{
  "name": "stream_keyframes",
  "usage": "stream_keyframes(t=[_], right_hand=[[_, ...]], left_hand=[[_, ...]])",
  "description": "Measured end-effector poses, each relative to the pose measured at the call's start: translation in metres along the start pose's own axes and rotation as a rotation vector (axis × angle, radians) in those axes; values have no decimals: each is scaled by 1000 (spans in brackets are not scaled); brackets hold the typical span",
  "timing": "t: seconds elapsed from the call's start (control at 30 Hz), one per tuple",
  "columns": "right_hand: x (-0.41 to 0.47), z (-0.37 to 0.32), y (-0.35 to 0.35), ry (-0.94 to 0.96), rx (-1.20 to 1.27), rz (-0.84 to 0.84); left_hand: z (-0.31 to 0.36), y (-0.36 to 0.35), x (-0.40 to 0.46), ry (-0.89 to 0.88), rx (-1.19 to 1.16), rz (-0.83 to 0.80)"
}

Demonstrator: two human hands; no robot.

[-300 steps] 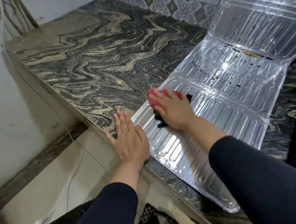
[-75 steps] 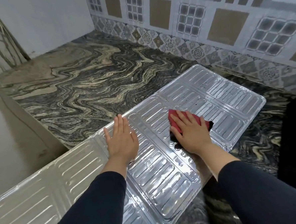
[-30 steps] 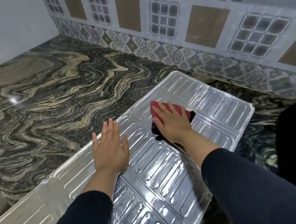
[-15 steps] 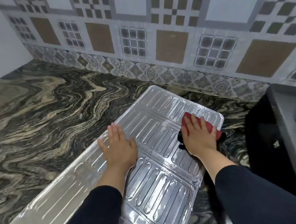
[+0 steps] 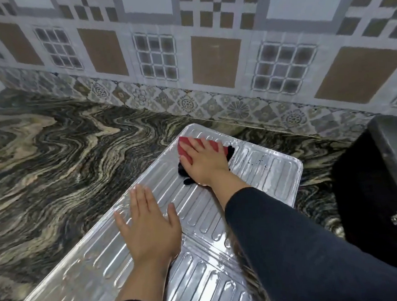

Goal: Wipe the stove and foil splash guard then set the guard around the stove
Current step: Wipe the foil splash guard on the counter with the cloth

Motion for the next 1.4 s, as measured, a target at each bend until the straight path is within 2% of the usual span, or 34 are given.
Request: stream_keyframes(t=[0.2,0.37,0.6,0.7,0.83,0.9,1.0,1.17,1.3,1.4], right_hand=[[-51,120,18,-373,-46,23],[-121,124,19,-466,-46,19],[-197,4,2,-210,10,32],[-234,-27,-5,-136,-16,35],[-245,-30,-6,-89,-19,34],[-239,-27,-6,-83,-17,31],[-233,-24,-5,-84,-21,27],[-232,-23,-6,-76,-27,-7],[-243,-34,-3,-49,-1,-11],[-280,-79,-9,130,24,-26]], left_hand=[[2,0,0,16,17,-9],[4,-1,1,15,-22,-37],[5,2,0,-7,-36,-87],[4,1,1,-31,-25,-109],[1,9,4,-82,-178,-195],[-9,25,0,-133,-231,-182],[-39,54,-31,-210,-79,-125],[-101,61,-114,-83,154,-415],[-116,49,-138,-42,110,-504],[-113,48,-138,-34,121,-492]])
Point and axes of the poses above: each hand's wrist, its own x-axis towards the middle knuckle, its own y-axis out of the back of the hand, z = x × y, the point moved 7 cm from there along x, towards the middle knuckle, and after that the axes turned 7 degrees about z, right-handed, at the moved point
